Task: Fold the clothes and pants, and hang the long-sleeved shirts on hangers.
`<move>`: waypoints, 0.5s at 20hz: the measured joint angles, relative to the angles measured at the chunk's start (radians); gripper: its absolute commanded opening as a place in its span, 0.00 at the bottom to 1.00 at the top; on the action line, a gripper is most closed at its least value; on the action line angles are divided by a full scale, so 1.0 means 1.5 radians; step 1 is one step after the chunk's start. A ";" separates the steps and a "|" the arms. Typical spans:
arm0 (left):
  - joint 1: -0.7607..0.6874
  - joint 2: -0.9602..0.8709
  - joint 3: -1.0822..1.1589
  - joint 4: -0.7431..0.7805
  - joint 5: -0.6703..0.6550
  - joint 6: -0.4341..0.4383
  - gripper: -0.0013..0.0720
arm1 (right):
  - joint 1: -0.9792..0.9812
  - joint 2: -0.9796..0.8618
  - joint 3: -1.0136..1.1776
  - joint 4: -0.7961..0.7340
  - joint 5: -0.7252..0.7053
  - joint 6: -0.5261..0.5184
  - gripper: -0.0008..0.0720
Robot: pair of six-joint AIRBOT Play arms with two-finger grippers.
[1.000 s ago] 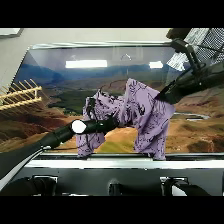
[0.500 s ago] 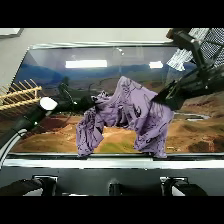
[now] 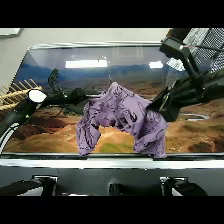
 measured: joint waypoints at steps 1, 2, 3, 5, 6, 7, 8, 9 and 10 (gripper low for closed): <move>0.002 0.000 0.001 0.000 -0.002 0.002 0.05 | 0.001 0.003 0.000 -0.006 0.009 0.003 0.05; 0.004 0.000 0.001 0.001 -0.002 0.004 0.05 | 0.002 0.006 0.000 -0.010 0.019 0.009 0.05; 0.007 0.000 0.001 0.001 -0.002 0.005 0.05 | 0.003 0.008 0.000 -0.018 0.028 0.014 0.05; 0.011 0.000 0.007 0.001 -0.006 0.012 0.05 | 0.003 0.012 0.000 -0.036 0.041 0.024 0.05; 0.012 0.000 0.013 0.001 -0.009 0.018 0.05 | 0.003 0.013 0.000 -0.045 0.043 0.026 0.05; 0.013 0.000 0.020 0.002 -0.010 0.022 0.05 | 0.003 0.013 0.000 -0.056 0.045 0.030 0.05; 0.013 0.000 0.030 0.002 -0.013 0.024 0.05 | 0.003 0.012 0.000 -0.065 0.044 0.031 0.05; 0.014 0.000 0.039 0.003 -0.018 0.026 0.05 | 0.003 0.010 0.000 -0.073 0.040 0.032 0.05; 0.014 0.000 0.050 0.003 -0.023 0.028 0.05 | 0.003 0.006 0.000 -0.078 0.032 0.037 0.05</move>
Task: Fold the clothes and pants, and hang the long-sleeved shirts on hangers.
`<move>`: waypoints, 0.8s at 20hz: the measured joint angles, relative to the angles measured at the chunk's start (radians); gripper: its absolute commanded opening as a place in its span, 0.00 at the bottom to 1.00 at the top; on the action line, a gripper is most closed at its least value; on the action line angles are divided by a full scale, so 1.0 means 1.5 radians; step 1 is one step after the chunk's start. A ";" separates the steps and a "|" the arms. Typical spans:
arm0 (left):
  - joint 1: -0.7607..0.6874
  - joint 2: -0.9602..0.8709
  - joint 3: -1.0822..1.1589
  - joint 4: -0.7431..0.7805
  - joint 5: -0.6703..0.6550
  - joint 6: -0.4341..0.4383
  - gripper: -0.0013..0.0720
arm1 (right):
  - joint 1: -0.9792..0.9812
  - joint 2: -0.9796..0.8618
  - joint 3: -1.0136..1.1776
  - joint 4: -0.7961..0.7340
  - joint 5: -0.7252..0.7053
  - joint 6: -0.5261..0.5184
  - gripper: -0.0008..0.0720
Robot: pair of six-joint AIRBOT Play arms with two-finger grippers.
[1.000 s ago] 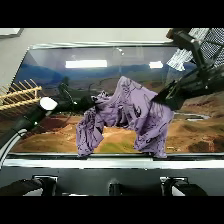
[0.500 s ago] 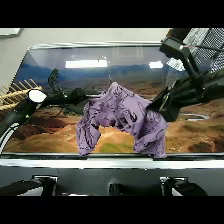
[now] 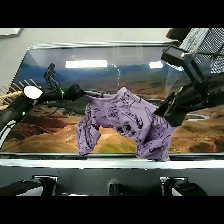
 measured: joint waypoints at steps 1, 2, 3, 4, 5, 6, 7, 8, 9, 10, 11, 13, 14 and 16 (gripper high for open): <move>0.000 0.001 0.011 0.000 -0.008 0.001 0.04 | 0.000 -0.005 0.000 -0.002 -0.007 0.008 0.05; 0.000 0.003 0.023 0.001 -0.016 0.003 0.04 | 0.002 -0.011 0.000 0.002 -0.016 0.019 0.05; 0.000 0.005 0.035 0.001 -0.021 0.003 0.04 | 0.007 -0.017 0.000 0.003 -0.024 0.030 0.05; 0.000 0.007 0.047 0.001 -0.025 0.003 0.04 | 0.017 -0.024 0.000 0.003 -0.031 0.039 0.05; 0.000 0.009 0.063 0.001 -0.031 0.004 0.05 | 0.031 -0.032 0.000 -0.003 -0.040 0.046 0.05; 0.000 0.011 0.082 0.001 -0.038 0.004 0.04 | 0.048 -0.040 0.000 -0.011 -0.054 0.057 0.05; 0.001 0.013 0.101 0.001 -0.046 0.004 0.04 | 0.064 -0.049 0.000 -0.021 -0.071 0.068 0.05; 0.001 0.016 0.122 0.001 -0.057 0.004 0.04 | 0.081 -0.059 0.000 -0.031 -0.096 0.081 0.05; 0.001 0.021 0.144 0.001 -0.068 0.004 0.04 | 0.096 -0.068 0.000 -0.038 -0.123 0.090 0.05; 0.001 0.030 0.163 0.001 -0.082 -0.002 0.04 | 0.111 -0.079 0.000 -0.043 -0.156 0.098 0.05; 0.000 0.042 0.175 0.002 -0.093 -0.009 0.04 | 0.124 -0.088 0.000 -0.046 -0.189 0.104 0.05; -0.004 0.074 0.183 0.019 -0.116 -0.032 0.04 | 0.151 -0.105 0.000 -0.051 -0.255 0.111 0.05; -0.010 0.092 0.174 0.030 -0.128 -0.045 0.04 | 0.161 -0.110 0.000 -0.053 -0.279 0.111 0.05; -0.024 0.132 0.125 0.054 -0.144 -0.066 0.04 | 0.178 -0.112 0.000 -0.052 -0.310 0.110 0.05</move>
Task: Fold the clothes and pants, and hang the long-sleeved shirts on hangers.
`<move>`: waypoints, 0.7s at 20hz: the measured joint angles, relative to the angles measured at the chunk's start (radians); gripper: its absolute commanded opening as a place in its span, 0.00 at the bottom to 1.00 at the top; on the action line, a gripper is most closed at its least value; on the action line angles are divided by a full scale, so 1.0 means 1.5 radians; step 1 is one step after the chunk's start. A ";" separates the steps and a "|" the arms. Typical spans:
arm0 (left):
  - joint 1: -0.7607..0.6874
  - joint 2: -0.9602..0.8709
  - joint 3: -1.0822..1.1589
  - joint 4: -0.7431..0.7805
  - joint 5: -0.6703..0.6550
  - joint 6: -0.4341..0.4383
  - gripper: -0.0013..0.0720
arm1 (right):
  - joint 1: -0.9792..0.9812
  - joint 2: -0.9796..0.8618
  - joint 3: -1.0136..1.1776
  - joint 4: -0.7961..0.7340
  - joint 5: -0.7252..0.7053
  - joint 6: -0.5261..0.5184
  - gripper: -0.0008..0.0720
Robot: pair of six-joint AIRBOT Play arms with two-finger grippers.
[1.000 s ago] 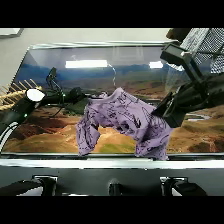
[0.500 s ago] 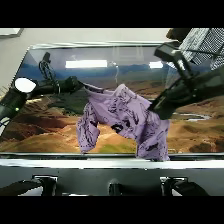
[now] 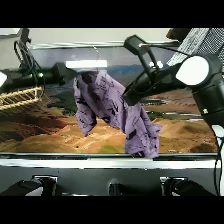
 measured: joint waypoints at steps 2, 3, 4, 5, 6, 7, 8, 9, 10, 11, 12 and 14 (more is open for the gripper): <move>-0.013 0.037 -0.077 0.011 0.003 -0.012 0.05 | 0.008 0.010 0.000 0.004 -0.007 -0.001 0.05; -0.017 0.049 -0.110 0.008 0.010 -0.012 0.08 | 0.010 0.018 0.000 0.006 -0.004 -0.006 0.05; -0.020 0.058 -0.138 -0.001 0.026 -0.007 0.31 | 0.012 0.028 0.000 0.008 0.005 -0.011 0.05; -0.022 0.064 -0.157 -0.008 0.040 0.000 0.68 | 0.013 0.038 0.000 0.008 0.018 -0.019 0.05; -0.022 0.069 -0.167 -0.016 0.057 0.009 1.00 | 0.014 0.048 0.000 0.008 0.031 -0.030 0.05; -0.019 0.073 -0.171 -0.022 0.070 0.015 1.00 | 0.014 0.055 0.000 0.008 0.045 -0.041 0.05; -0.011 0.075 -0.171 -0.025 0.078 0.026 1.00 | 0.015 0.062 0.000 0.007 0.057 -0.057 0.05; 0.001 0.077 -0.166 -0.027 0.080 0.039 1.00 | 0.015 0.066 0.000 0.002 0.064 -0.076 0.05; 0.018 0.079 -0.157 -0.031 0.077 0.055 1.00 | 0.015 0.069 0.000 -0.006 0.071 -0.095 0.05; 0.037 0.080 -0.148 -0.032 0.065 0.071 1.00 | 0.015 0.072 0.000 -0.013 0.072 -0.117 0.05; 0.061 0.080 -0.138 -0.032 0.045 0.093 1.00 | 0.015 0.073 0.000 -0.021 0.071 -0.138 0.05; 0.102 0.081 -0.124 -0.033 -0.003 0.158 0.99 | 0.015 0.075 0.000 -0.033 0.054 -0.181 0.05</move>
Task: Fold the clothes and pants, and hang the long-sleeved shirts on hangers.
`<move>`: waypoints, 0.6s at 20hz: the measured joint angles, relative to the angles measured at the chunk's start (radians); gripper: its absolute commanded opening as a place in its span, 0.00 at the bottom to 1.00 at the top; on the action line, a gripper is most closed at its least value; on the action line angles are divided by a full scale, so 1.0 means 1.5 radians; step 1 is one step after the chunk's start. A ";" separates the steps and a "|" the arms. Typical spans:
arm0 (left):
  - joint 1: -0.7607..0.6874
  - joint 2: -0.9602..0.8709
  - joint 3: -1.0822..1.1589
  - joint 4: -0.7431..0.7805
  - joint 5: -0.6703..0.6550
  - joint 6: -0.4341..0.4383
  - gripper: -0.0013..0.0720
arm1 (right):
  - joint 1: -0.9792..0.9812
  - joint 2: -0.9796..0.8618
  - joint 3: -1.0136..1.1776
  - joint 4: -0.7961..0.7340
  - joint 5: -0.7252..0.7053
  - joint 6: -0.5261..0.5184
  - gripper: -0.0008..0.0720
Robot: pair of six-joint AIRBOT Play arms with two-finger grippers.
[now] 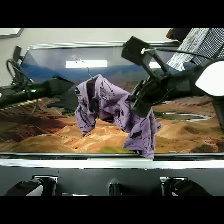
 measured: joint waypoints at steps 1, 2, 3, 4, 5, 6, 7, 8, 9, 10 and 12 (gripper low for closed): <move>0.015 -0.001 0.004 0.000 -0.026 0.045 0.99 | 0.000 0.001 0.000 -0.002 -0.012 -0.016 0.05; 0.027 -0.001 0.007 0.002 -0.052 0.103 0.90 | 0.000 0.001 0.000 -0.002 -0.021 -0.030 0.05; 0.032 -0.002 0.009 0.010 -0.076 0.166 0.90 | 0.000 0.000 0.000 0.001 -0.027 -0.044 0.05; 0.033 -0.004 0.010 0.024 -0.100 0.232 0.91 | 0.000 -0.003 0.000 0.006 -0.031 -0.058 0.05; 0.030 -0.006 0.010 0.037 -0.112 0.289 0.90 | -0.003 -0.006 0.000 0.016 -0.032 -0.074 0.05; 0.024 -0.009 0.010 0.053 -0.120 0.343 0.90 | -0.010 -0.010 0.000 0.035 -0.032 -0.093 0.05; 0.017 -0.013 0.008 0.064 -0.120 0.388 0.90 | -0.024 -0.014 0.000 0.062 -0.028 -0.117 0.05; 0.010 -0.019 0.004 0.075 -0.115 0.432 0.90 | -0.042 -0.019 0.000 0.090 -0.021 -0.139 0.05; 0.004 -0.024 0.000 0.082 -0.099 0.466 0.90 | -0.066 -0.024 0.000 0.122 -0.012 -0.160 0.05; -0.001 -0.030 -0.005 0.087 -0.079 0.495 0.90 | -0.090 -0.028 0.000 0.153 -0.002 -0.180 0.05; -0.007 -0.042 -0.014 0.089 -0.046 0.548 0.90 | -0.132 -0.036 0.000 0.210 0.029 -0.216 0.05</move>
